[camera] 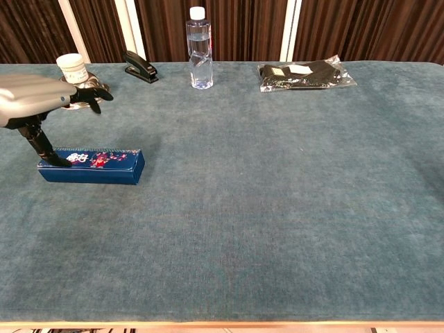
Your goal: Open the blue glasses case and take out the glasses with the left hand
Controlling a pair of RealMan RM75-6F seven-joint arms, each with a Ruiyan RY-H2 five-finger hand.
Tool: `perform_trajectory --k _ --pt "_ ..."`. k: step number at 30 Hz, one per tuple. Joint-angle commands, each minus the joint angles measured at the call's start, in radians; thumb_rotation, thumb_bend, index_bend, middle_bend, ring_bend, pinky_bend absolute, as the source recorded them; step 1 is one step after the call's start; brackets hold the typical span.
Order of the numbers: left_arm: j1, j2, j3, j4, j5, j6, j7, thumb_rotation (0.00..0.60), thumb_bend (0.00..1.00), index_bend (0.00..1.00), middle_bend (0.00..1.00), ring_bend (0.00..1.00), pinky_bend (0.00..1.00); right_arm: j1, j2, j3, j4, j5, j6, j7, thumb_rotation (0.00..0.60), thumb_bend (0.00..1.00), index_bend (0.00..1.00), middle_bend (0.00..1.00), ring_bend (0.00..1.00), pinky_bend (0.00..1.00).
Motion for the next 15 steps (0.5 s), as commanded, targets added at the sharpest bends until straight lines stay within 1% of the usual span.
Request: perform_trajectory --k 1,5,11,15 --pt "0.004 -0.008 -0.023 0.012 -0.024 -0.037 0.004 0.600 0.15 0.00 0.28 0.08 0.18 0.000 0.000 0.000 0.000 0.000 0.000 0.000 0.600 0.03 0.00 0.00 0.00 0.23" --pt "0.005 -0.015 -0.044 0.025 -0.033 -0.067 0.020 0.600 0.17 0.00 0.30 0.08 0.18 0.000 0.000 0.000 0.000 0.001 -0.001 0.000 0.600 0.03 0.00 0.00 0.00 0.23" --pt "0.011 -0.027 -0.062 0.040 -0.034 -0.097 0.040 0.600 0.26 0.00 0.31 0.08 0.18 0.000 0.000 0.000 0.000 0.001 0.000 0.000 0.600 0.04 0.00 0.00 0.00 0.23" --pt "0.017 -0.033 -0.071 0.050 -0.033 -0.110 0.048 0.600 0.27 0.00 0.31 0.08 0.18 0.000 0.000 0.000 0.001 0.000 0.001 0.001 0.600 0.05 0.00 0.00 0.00 0.22"
